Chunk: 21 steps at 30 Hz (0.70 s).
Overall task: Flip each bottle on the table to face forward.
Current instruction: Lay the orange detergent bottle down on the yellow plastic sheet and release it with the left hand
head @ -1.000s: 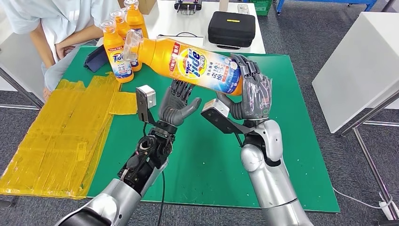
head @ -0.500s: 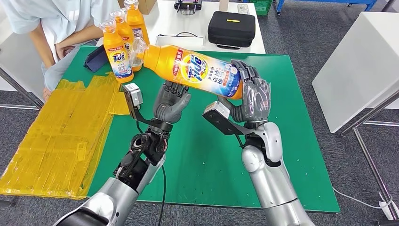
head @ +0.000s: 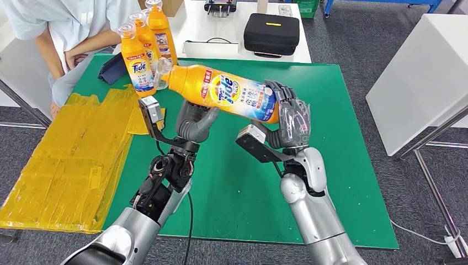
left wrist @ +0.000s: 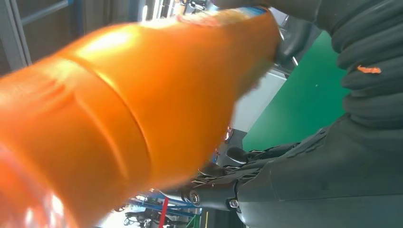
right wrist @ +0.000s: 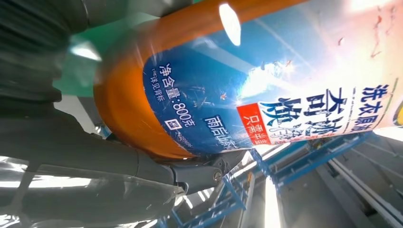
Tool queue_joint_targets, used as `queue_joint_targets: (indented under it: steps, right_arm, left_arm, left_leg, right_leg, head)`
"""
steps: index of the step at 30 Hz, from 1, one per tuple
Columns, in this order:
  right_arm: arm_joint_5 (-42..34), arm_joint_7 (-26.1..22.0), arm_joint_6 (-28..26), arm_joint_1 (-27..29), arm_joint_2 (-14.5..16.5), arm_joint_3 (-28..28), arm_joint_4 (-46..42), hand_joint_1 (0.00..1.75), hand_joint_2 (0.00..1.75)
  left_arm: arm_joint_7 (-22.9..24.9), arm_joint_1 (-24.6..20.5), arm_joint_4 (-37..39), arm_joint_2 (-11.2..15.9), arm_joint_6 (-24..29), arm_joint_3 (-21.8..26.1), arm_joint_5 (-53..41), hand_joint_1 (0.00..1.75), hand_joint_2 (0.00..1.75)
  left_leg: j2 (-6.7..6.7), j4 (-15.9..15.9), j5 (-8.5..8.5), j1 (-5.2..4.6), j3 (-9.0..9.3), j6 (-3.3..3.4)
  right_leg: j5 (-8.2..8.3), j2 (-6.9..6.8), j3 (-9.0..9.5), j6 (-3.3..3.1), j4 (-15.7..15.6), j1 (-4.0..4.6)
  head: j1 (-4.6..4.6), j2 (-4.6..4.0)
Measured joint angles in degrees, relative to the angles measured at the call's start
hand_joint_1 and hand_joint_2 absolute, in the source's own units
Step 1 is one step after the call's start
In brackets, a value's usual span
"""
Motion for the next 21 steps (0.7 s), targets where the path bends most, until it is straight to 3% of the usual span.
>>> queue_joint_targets:
  steps: [21]
  right_arm:
    - [-0.17, -0.36, -0.58, -0.96, 3.2, 1.0, 8.38, 1.75, 1.75]
  left_arm:
    - [-0.11, -0.02, 0.64, -0.02, -0.44, 0.14, 0.36, 0.0, 1.75]
  left_leg:
    - [0.0, 0.0, 0.0, 0.01, 0.01, 0.0]
  right_leg:
    - [0.0, 0.0, -0.01, 0.0, 0.0, 0.0]
  head:
    - [0.01, 0.0]
